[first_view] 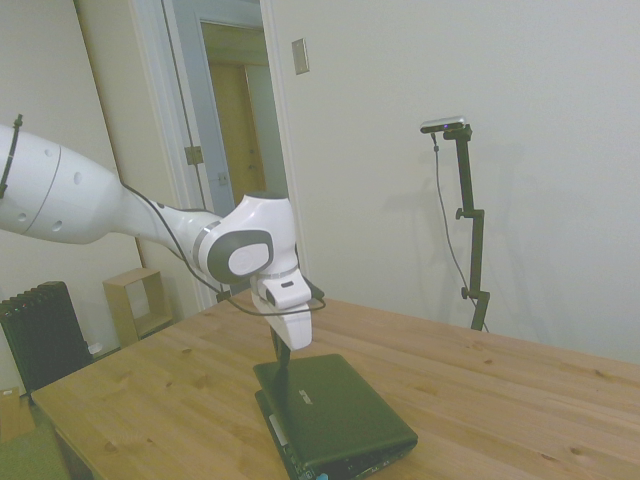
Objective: Close the laptop
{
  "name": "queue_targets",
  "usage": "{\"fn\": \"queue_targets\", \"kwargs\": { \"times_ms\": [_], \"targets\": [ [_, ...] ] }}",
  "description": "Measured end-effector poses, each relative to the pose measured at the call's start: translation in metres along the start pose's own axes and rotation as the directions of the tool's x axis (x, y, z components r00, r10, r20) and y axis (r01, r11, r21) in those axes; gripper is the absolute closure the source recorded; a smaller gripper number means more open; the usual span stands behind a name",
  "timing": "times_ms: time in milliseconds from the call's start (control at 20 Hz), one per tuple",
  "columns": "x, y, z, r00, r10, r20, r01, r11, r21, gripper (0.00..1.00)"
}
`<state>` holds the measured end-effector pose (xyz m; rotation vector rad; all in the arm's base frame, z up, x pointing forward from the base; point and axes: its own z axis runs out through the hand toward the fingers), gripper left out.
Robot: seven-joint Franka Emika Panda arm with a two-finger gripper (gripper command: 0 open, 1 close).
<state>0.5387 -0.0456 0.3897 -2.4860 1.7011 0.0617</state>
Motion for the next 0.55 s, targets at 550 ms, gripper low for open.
{"fn": "queue_targets", "kwargs": {
  "times_ms": [550],
  "targets": [
    [-0.081, 0.011, -0.11, 0.993, -0.115, -0.037, 0.119, 0.985, 0.121, 1.0]
  ]
}}
